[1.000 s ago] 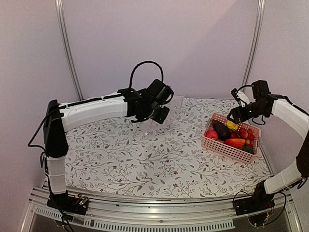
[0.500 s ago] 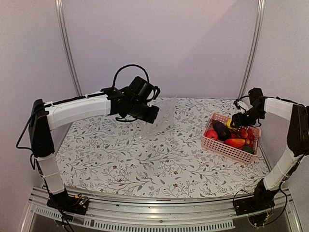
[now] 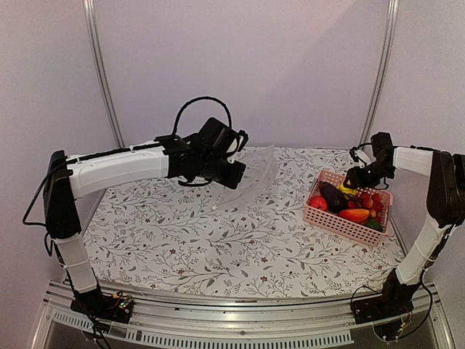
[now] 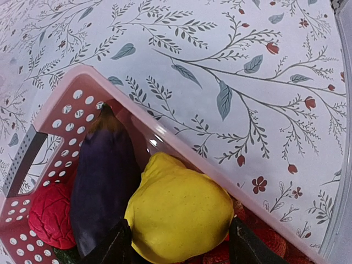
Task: Place the food in the zip-top bag and seal the zipper
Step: Pick up the fake fruit from the bin, then place the fake fruit in the zipper food storage bag, then pick up the fake vegetable from the bin.
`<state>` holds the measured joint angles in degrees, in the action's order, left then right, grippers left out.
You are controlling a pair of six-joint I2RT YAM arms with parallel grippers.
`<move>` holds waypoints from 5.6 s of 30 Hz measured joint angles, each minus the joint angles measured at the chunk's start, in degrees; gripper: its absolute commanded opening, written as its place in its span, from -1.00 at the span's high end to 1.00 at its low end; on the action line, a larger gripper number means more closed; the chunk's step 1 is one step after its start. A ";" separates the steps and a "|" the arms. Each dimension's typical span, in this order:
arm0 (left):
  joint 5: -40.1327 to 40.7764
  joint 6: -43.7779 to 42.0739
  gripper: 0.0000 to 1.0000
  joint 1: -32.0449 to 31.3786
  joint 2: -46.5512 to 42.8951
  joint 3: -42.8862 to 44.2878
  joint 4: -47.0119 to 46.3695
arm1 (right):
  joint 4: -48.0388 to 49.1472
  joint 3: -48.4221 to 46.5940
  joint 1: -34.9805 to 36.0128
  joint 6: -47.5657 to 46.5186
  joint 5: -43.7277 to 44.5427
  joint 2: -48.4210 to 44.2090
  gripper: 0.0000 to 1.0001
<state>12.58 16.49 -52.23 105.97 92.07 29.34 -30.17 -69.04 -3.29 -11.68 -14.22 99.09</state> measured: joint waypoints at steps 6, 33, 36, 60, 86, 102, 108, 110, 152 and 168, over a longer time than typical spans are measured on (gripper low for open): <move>1.51 0.70 1.00 -0.85 0.04 0.07 0.09 | 1.64 0.04 -0.07 0.07 -0.79 -0.07 -0.03; 4.31 14.88 1.00 -4.44 7.96 11.93 10.86 | -0.81 -1.77 -0.11 3.19 -2.49 3.43 0.29; 3.23 15.37 1.00 -3.98 11.08 15.08 10.97 | -1.18 -0.07 -0.11 2.62 -2.64 -1.53 0.32; -3.21 19.96 1.00 0.55 20.79 24.35 6.19 | -4.35 -5.84 20.79 -1.57 -27.63 -22.84 0.39; -6.69 22.36 1.00 -0.76 15.74 21.05 1.66 | -4.81 -18.75 35.82 2.86 0.09 -0.96 0.14; -5.57 22.03 1.00 -0.15 15.43 17.00 0.98 | -7.89 -18.78 34.53 0.42 -7.28 -3.93 -0.76; 0.50 14.73 1.00 2.05 13.53 22.38 12.98 | -9.11 -17.03 26.21 -2.56 -11.56 -14.43 -0.40; 1.16 12.52 1.00 2.99 13.27 27.56 17.51 | -9.51 -14.29 21.35 -4.35 -12.44 -17.51 -0.35; 4.61 9.14 1.00 4.09 13.86 29.44 29.09 | -12.50 -8.37 12.66 -7.17 7.61 9.77 -0.07; -0.28 10.69 1.00 4.15 13.86 27.93 23.32 | -13.57 -10.40 12.92 -7.37 -6.38 -8.90 0.19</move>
<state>12.29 27.18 -48.07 119.83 120.01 52.66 -43.75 -79.44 9.63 -19.05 -20.60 90.19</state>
